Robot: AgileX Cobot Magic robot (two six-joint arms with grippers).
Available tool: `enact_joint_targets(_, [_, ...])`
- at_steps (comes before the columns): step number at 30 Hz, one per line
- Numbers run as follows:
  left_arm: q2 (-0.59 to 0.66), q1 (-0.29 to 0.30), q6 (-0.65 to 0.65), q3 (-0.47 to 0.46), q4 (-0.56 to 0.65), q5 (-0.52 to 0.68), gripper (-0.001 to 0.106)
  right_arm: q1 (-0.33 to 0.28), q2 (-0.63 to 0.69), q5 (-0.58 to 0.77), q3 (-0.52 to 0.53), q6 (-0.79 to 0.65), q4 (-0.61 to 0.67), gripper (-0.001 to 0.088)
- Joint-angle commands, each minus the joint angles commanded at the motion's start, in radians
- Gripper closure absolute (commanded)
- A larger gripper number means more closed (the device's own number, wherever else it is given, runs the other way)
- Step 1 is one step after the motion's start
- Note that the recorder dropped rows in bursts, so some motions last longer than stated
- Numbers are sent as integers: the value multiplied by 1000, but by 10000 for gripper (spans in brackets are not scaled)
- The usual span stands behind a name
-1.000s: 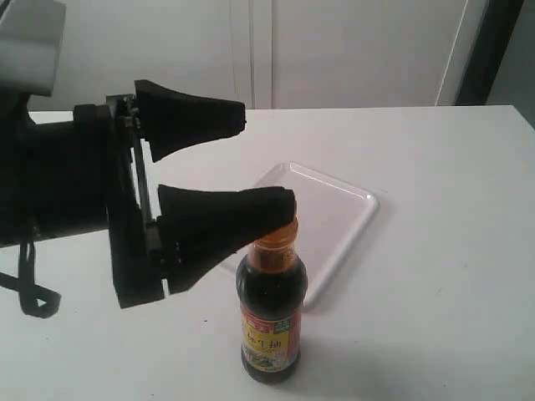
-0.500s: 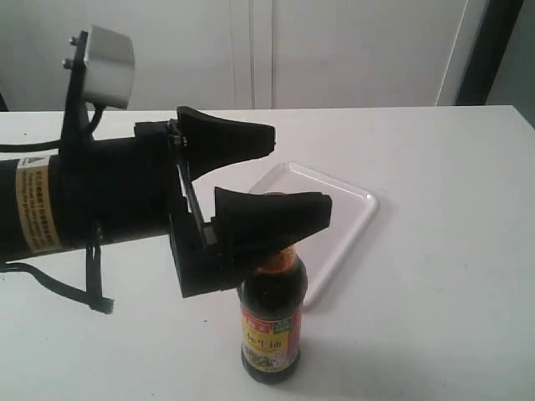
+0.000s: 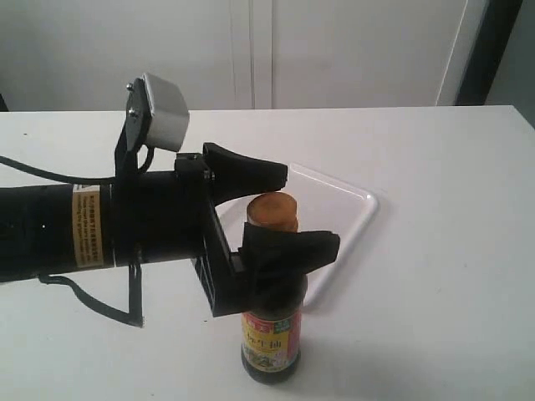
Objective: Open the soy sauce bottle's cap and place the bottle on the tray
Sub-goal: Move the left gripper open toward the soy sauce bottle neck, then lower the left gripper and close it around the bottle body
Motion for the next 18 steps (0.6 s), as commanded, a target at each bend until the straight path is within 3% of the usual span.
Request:
enact_joint_targets(11, [57, 0, 60, 6, -29, -2, 3, 0, 0, 0, 0, 0, 0, 868])
enact_joint_targets(18, [65, 0, 162, 75, -133, -11, 3, 0, 0, 0, 0, 0, 0, 868])
